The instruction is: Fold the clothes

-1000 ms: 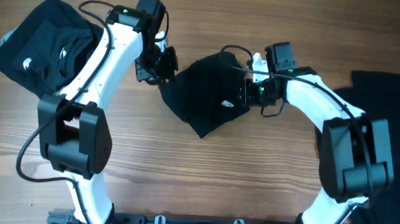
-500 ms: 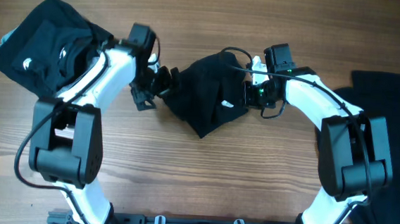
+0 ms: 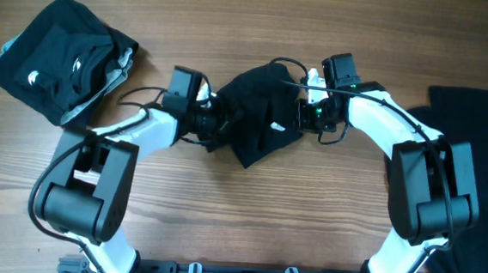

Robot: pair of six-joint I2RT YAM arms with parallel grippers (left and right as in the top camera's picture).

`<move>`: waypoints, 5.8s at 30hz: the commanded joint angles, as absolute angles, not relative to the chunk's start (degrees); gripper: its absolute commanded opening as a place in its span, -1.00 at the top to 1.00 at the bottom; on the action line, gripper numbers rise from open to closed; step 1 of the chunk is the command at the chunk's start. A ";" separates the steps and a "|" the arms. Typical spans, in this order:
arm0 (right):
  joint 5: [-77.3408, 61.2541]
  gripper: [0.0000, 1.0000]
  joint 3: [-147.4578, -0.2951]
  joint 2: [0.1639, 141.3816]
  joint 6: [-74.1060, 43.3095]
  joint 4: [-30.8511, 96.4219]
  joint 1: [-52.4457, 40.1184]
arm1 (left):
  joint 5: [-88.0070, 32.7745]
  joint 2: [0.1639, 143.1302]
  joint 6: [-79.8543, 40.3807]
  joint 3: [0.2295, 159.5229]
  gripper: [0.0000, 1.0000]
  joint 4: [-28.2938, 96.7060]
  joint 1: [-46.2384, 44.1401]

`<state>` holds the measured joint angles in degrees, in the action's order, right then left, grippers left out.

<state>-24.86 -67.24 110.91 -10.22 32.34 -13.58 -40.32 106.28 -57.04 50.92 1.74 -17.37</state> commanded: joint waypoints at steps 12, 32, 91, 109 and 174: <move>-25.30 0.86 -67.83 111.28 -10.55 36.34 -13.74 | -25.10 113.03 -50.15 47.35 0.78 -11.11 -20.97; -27.51 0.72 -67.88 84.90 -10.74 40.40 -9.45 | -33.61 79.48 -29.91 65.10 0.92 16.62 18.15; -16.73 -0.99 -78.54 52.25 -7.84 47.70 -10.22 | -14.50 57.67 5.76 88.90 -1.00 73.93 12.97; -25.98 -0.99 -75.77 49.58 21.74 48.29 -10.22 | -14.48 56.29 5.78 88.90 -1.00 74.08 12.97; -16.45 -0.99 -0.30 0.80 2.61 -1.41 -3.53 | -17.08 0.34 -0.89 0.34 -1.00 2.83 5.85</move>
